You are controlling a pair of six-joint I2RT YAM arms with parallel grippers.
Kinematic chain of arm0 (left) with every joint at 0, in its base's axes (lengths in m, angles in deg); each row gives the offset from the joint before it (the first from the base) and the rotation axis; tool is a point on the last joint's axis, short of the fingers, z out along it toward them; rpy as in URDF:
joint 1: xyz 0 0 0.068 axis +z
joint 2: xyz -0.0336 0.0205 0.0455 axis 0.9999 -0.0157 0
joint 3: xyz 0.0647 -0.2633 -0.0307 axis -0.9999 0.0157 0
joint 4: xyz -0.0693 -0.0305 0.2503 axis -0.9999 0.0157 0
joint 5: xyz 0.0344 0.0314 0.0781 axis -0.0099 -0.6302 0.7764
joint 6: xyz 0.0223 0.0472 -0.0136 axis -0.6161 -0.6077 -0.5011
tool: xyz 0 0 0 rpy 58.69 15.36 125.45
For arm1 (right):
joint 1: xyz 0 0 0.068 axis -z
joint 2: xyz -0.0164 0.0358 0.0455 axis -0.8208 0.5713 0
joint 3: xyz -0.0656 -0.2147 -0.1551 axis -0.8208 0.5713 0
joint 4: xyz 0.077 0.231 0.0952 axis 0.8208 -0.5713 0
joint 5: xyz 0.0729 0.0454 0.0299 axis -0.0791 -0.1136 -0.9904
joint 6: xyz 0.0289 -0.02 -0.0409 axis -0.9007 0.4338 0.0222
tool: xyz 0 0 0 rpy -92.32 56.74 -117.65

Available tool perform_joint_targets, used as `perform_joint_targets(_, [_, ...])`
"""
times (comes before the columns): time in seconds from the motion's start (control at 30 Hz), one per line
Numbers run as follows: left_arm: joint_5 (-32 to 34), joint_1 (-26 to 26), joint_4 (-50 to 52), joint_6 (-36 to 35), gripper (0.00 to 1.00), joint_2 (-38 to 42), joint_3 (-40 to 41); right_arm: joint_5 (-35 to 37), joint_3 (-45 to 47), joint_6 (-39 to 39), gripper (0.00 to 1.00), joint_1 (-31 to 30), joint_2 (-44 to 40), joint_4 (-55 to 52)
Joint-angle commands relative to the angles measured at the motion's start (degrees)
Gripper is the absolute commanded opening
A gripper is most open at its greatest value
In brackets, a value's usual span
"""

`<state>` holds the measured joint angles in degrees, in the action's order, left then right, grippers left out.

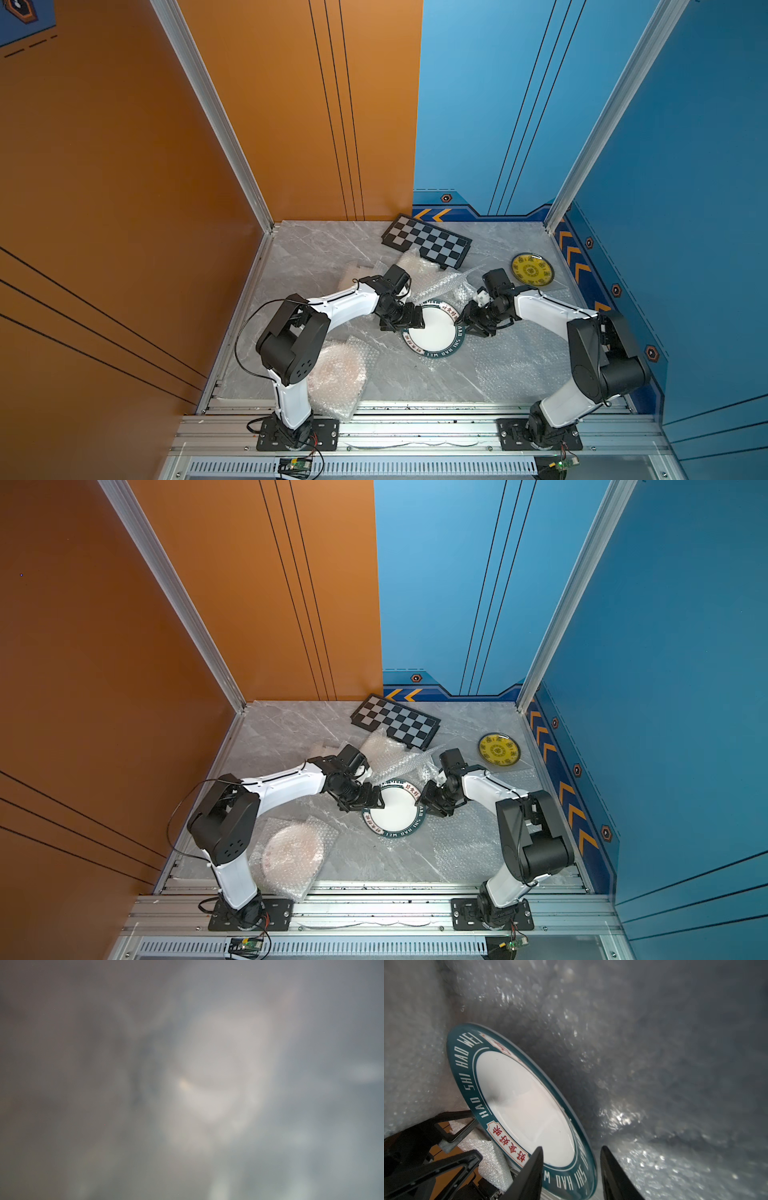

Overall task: Unpack dinner plates from bubble wrap
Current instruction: Pick up the plate from the bubble wrap.

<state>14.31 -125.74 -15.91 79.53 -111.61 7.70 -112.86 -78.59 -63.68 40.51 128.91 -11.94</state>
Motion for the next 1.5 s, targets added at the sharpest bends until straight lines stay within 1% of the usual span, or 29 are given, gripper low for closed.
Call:
perform_joint_targets(0.0, [-2.21,0.35,-1.22,0.72,0.83,-1.64,-0.60,-1.79,-1.27,1.34,0.46,-0.55,1.66,1.73])
perform_joint_targets(0.13, [-3.04,0.34,-3.03,1.42,0.78,-2.42,-0.37,-3.01,-1.13,1.28,0.45,-1.42,2.16,4.12])
perform_joint_targets(0.2, [-3.62,0.27,-4.08,1.94,0.75,-2.87,-0.18,-3.76,-0.99,0.90,0.43,-1.98,2.32,5.46])
perform_joint_targets(0.37, [-4.90,0.13,-6.15,2.89,0.61,-3.70,0.35,-4.83,-0.74,0.60,0.34,-3.64,1.96,7.91])
perform_joint_targets(0.43, [-5.10,0.15,-6.84,3.00,0.51,-3.69,0.71,-5.18,-0.26,-0.04,0.33,-3.93,1.73,9.24])
perform_joint_targets(0.5, [-5.54,0.20,-7.38,3.31,0.38,-3.58,1.00,-5.31,0.24,-0.80,0.32,-4.25,1.39,10.54])
perform_joint_targets(0.77, [-6.12,0.35,-7.97,3.96,0.03,-1.22,1.94,-4.88,1.63,-1.56,0.32,-4.99,-1.01,10.74])
perform_joint_targets(0.8, [-6.21,0.34,-8.06,4.15,0.00,-0.53,1.93,-4.82,1.88,-1.75,0.32,-4.99,-1.69,10.75])
perform_joint_targets(0.93, [-7.02,0.28,-8.21,4.74,0.00,1.53,1.93,-4.48,2.70,-2.41,0.32,-5.09,-3.91,10.83])
perform_joint_targets(1.03, [-7.91,0.26,-8.18,4.85,0.00,2.90,2.40,-3.99,3.32,-2.91,0.34,-5.06,-5.67,10.75])
perform_joint_targets(1.17, [-8.70,0.60,-8.26,4.76,0.00,5.15,3.77,-3.15,3.98,-3.60,0.46,-4.72,-8.17,10.14])
perform_joint_targets(1.27, [-9.43,1.02,-8.38,4.86,0.00,7.68,4.60,-1.89,4.37,-3.82,0.53,-4.02,-11.85,8.41])
perform_joint_targets(1.37, [-10.64,1.40,-8.41,4.94,0.00,10.39,4.87,-0.22,4.72,-4.79,0.58,-2.75,-16.76,6.98])
perform_joint_targets(1.47, [-9.51,2.57,-8.06,5.19,0.00,13.51,5.91,0.67,4.48,-5.92,0.60,-1.28,-19.93,6.20])
